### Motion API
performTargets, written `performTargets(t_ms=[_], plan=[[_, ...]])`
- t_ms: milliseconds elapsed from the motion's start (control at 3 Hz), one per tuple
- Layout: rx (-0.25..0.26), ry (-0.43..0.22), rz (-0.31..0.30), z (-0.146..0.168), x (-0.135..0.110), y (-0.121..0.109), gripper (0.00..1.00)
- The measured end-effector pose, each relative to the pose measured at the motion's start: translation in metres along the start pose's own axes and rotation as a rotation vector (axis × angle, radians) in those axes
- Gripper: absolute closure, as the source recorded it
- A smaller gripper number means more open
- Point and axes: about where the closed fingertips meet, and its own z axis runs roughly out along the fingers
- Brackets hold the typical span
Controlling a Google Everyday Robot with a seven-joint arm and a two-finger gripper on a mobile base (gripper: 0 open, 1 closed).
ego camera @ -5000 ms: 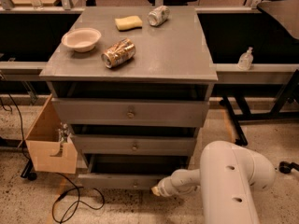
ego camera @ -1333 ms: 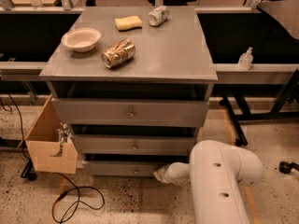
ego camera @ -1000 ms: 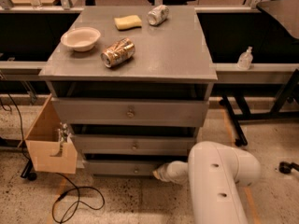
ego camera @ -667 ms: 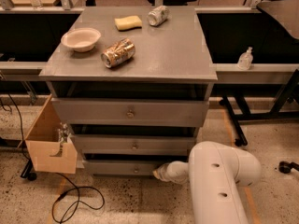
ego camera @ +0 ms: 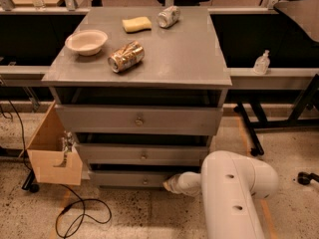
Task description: Close bottom drawer
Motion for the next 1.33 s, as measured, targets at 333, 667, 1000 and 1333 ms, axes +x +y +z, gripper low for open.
performTargets(t_ms=[333, 667, 1000, 1333], plan=[[0.000, 0.000, 0.000, 0.0000, 0.0000, 0.0000, 1.00], [0.000, 0.000, 0.000, 0.0000, 0.0000, 0.0000, 1.00], [0.000, 0.000, 0.000, -0.0001, 0.0001, 0.0001, 1.00], [-0.001, 0.000, 0.000, -0.0001, 0.0001, 0.0001, 1.00]])
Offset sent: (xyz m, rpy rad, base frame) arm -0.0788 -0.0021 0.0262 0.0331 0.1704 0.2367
